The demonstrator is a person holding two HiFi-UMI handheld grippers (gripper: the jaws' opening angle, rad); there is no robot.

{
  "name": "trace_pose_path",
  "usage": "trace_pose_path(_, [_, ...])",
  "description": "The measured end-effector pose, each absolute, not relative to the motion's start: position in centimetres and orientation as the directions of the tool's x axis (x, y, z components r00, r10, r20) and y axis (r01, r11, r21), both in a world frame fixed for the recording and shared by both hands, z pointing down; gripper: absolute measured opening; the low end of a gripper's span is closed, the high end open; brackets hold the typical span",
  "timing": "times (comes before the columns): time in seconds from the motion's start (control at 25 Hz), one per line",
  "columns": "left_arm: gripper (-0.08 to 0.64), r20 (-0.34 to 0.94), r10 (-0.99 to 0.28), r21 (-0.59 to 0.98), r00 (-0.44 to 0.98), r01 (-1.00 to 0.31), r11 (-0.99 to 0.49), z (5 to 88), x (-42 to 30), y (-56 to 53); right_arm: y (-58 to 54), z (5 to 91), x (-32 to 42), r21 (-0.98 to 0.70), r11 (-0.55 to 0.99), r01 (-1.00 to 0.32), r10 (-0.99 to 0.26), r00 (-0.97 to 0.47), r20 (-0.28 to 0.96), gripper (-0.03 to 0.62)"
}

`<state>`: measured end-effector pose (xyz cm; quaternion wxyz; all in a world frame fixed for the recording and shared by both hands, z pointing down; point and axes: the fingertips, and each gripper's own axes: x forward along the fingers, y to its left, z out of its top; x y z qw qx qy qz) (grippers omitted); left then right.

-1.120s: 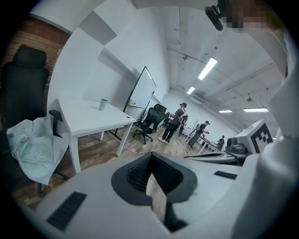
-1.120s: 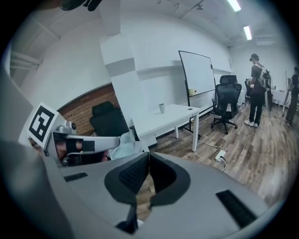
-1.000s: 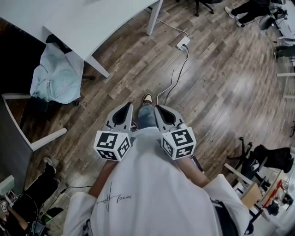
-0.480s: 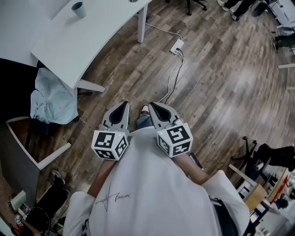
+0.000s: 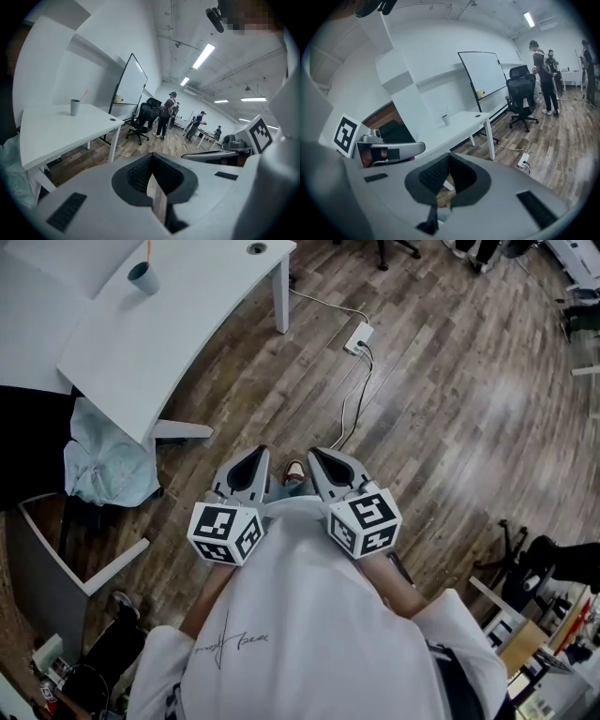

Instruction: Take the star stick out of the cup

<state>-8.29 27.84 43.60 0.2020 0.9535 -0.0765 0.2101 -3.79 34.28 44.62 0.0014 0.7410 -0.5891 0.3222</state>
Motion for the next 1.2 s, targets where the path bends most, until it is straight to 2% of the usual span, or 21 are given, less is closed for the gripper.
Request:
trace_pose_path(0.72, [-0.003,0.413,0.027,0.386,0.91,-0.147,-0.911,44.4,2.2,23.4,30.9,45.6,5.9,-0.344,-0.402,-0.849,-0.841,0.193,0.506,0.009])
trace_pose_path(1.2, [-0.003,0.417,-0.095,0.351,0.904,-0.257,-0.9,43.6,5.8,13.1,20.3,45.4,9.0,-0.34,-0.25,-0.907,-0.857,0.044,0.514,0.009])
